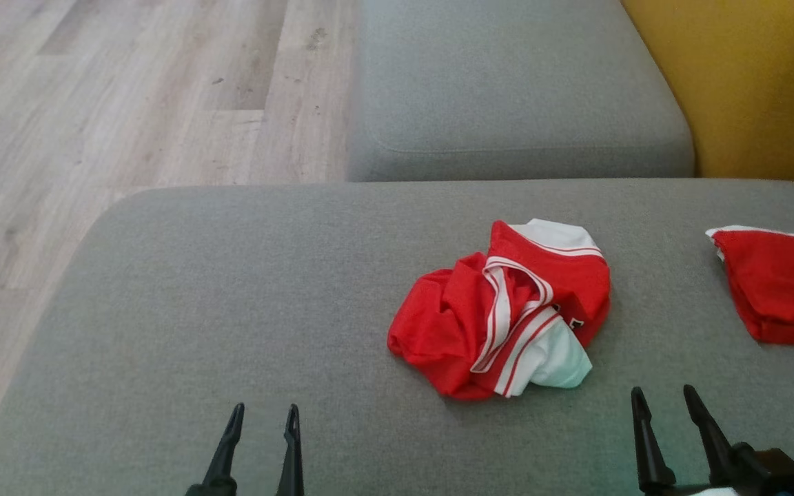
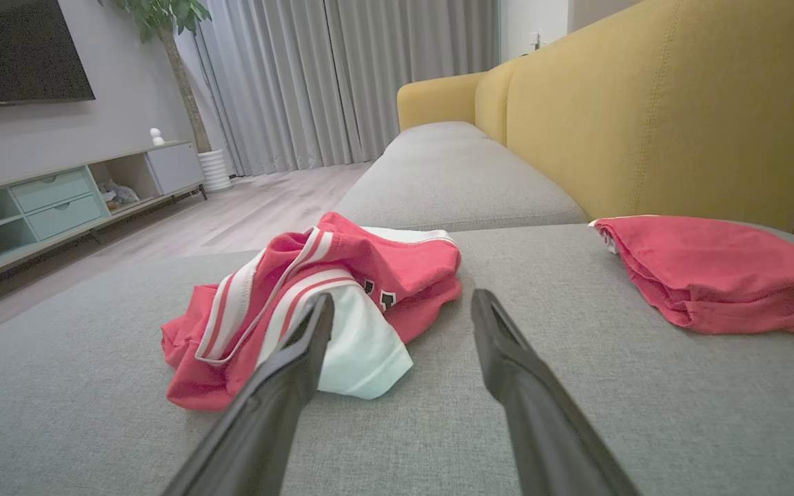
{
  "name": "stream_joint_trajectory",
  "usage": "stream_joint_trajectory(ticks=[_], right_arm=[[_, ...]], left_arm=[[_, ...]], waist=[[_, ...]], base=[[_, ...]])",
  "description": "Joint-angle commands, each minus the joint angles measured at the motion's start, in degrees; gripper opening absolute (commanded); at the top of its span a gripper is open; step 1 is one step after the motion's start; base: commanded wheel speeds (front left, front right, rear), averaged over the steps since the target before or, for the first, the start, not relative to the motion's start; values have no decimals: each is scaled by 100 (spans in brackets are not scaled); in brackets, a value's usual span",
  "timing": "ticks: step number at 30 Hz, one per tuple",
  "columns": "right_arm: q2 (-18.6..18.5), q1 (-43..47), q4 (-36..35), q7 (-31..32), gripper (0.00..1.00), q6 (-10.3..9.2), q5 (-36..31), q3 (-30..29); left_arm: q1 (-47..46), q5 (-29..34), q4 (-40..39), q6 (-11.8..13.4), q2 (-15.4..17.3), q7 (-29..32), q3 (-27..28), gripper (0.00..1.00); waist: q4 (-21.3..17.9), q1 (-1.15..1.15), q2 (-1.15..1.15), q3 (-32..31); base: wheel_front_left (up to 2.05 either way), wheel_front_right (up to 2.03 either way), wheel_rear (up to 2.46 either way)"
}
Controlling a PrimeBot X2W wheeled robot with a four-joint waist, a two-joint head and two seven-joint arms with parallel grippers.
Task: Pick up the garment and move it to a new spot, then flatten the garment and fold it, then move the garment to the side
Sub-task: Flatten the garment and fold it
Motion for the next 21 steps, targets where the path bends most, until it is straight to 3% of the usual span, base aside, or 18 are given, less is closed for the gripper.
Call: stream_joint_trajectory(ticks=[1,5,11,21], right_arm=[[-160,-263,-225,-22,100,37,-34,153],[-215,-344,-253,-22,100,37,-30,177],[-363,-601,-291,-22,100,37,-43,378],[-498,-1243,-367,-22,100,37,-11,738]], left_arm=[[-242,-62,-149,-5,-35,-47,74,100],[-362,-97,-92,-64,-35,-47,-91,100],[-1126,-95,252,-335,-35,-47,-841,100],[-2970,-300,1629,-647,-36,-47,-2211,100]], waist=[[-89,0,0,78],[-205,0,0,232],[-537,0,0,706],[-1412,0,0,1574]], base=[[0,0,0],[0,0,0],[0,0,0],[0,0,0]])
